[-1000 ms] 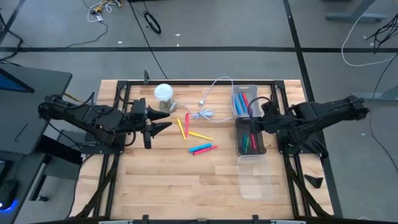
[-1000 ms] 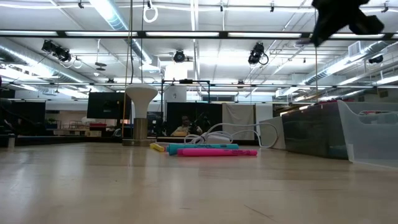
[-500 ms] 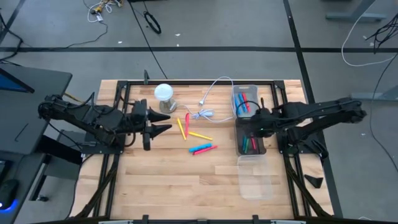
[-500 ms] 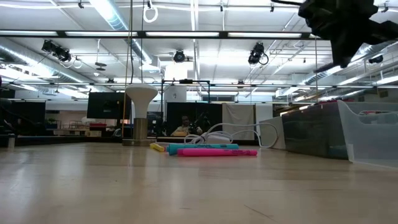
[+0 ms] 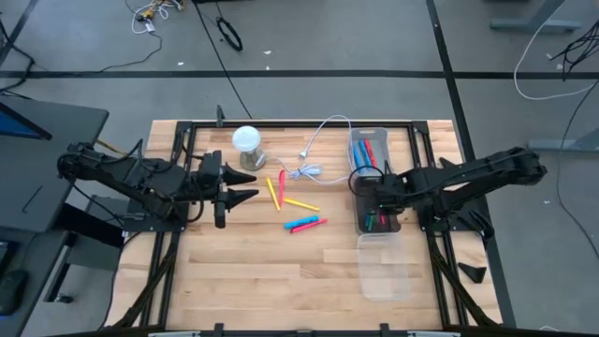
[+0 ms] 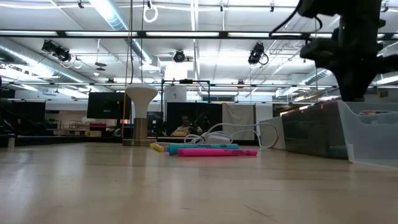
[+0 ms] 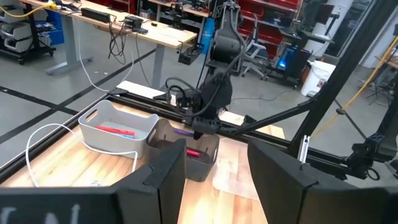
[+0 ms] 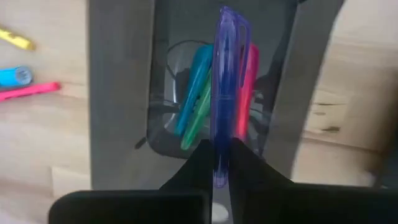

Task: Pick & Place Markers
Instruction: Put the violet mini marker into the black bin

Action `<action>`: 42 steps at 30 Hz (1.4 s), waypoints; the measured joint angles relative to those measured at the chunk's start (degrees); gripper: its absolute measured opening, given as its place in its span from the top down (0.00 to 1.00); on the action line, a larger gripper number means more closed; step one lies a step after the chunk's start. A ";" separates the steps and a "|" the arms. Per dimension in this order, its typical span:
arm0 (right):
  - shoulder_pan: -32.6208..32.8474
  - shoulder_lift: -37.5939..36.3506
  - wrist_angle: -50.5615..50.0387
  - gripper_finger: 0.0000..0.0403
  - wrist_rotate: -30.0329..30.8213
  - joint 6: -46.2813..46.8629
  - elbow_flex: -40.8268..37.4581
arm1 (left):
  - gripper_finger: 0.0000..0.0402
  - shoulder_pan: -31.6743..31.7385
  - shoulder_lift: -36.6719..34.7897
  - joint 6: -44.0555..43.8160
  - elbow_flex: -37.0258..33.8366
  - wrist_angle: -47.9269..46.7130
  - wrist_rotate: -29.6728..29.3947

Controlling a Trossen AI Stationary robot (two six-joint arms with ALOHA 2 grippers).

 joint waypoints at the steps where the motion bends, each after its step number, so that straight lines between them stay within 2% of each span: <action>1: 0.00 0.01 1.49 0.97 -0.14 0.68 -1.18 | 0.56 0.02 0.00 0.08 0.00 -0.04 0.02; 13: -2.54 -0.01 15.26 0.96 -1.11 1.57 -12.88 | 0.56 0.04 0.00 0.57 0.00 -0.79 0.00; 28: -4.33 -0.01 19.93 0.96 -2.01 -1.22 -15.66 | 0.56 0.09 0.00 0.55 0.00 -0.83 -0.01; 32: -4.33 -0.01 19.99 0.91 -2.02 -1.87 -15.66 | 0.56 0.09 0.00 0.55 0.00 -0.83 -0.02; 42: -4.33 -0.01 20.83 0.71 -2.02 -0.53 -15.66 | 0.56 0.07 0.00 0.52 0.00 -0.84 0.00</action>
